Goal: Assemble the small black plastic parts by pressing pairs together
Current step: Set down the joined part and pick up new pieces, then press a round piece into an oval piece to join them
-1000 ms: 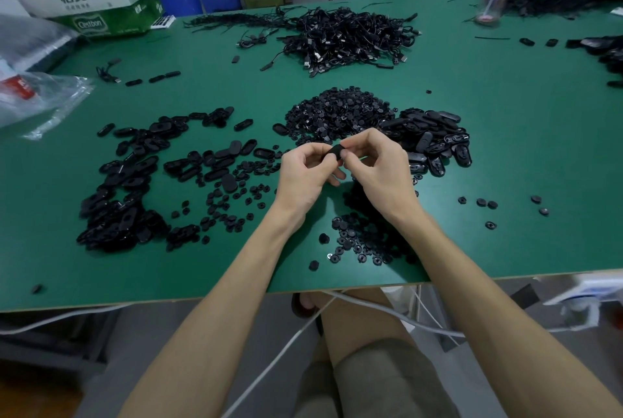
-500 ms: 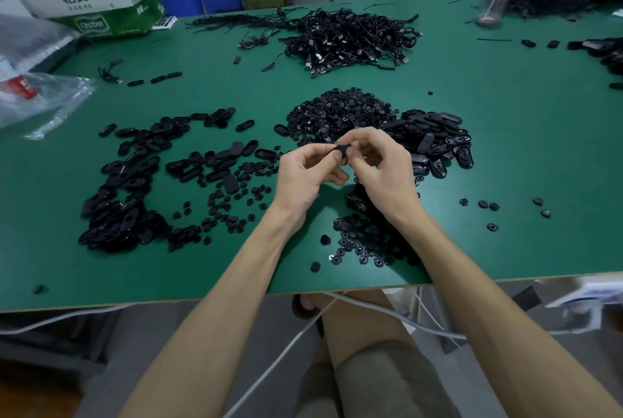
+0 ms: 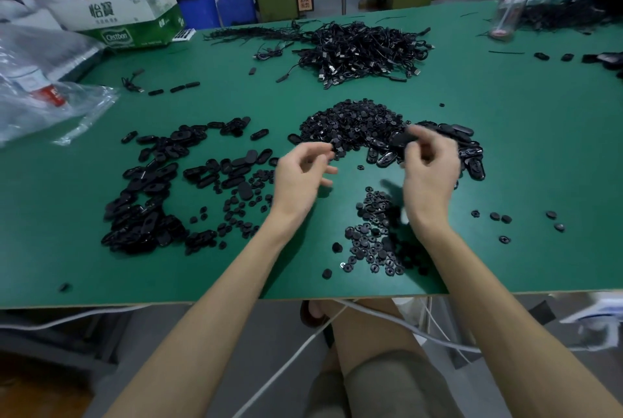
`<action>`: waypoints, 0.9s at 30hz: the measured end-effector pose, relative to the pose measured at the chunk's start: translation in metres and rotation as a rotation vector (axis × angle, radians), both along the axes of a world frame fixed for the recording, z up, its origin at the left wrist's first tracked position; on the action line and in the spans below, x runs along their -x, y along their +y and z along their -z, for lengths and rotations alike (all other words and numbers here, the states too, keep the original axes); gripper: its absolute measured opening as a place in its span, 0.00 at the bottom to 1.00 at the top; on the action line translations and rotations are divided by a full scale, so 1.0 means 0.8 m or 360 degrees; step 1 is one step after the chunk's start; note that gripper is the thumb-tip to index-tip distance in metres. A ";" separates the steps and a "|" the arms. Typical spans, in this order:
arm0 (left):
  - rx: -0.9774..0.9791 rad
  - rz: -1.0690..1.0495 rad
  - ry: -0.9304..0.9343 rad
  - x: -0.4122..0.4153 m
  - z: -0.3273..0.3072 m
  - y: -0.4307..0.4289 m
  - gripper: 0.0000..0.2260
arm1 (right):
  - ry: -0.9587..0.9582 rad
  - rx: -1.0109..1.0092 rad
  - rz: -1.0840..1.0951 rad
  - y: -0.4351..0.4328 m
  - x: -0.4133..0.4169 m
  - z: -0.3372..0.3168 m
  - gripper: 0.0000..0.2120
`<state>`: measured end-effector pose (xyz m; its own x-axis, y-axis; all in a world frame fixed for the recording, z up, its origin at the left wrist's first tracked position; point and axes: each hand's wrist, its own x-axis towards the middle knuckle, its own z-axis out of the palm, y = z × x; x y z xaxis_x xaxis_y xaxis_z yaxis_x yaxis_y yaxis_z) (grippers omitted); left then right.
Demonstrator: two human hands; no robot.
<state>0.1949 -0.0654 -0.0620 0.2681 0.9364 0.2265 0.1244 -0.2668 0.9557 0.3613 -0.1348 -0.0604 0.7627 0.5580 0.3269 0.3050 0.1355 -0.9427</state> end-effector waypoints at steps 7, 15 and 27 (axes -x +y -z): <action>-0.0289 -0.0643 0.1012 0.123 -0.021 0.057 0.21 | 0.0017 0.0163 -0.0104 0.001 0.003 0.006 0.32; -0.0229 -0.0875 0.2221 0.219 -0.019 0.097 0.05 | -0.0334 0.0323 -0.0297 0.003 0.006 0.009 0.14; -0.0463 -0.0853 0.2249 0.231 -0.011 0.112 0.04 | -0.1556 0.0837 -0.1074 0.018 0.020 0.030 0.28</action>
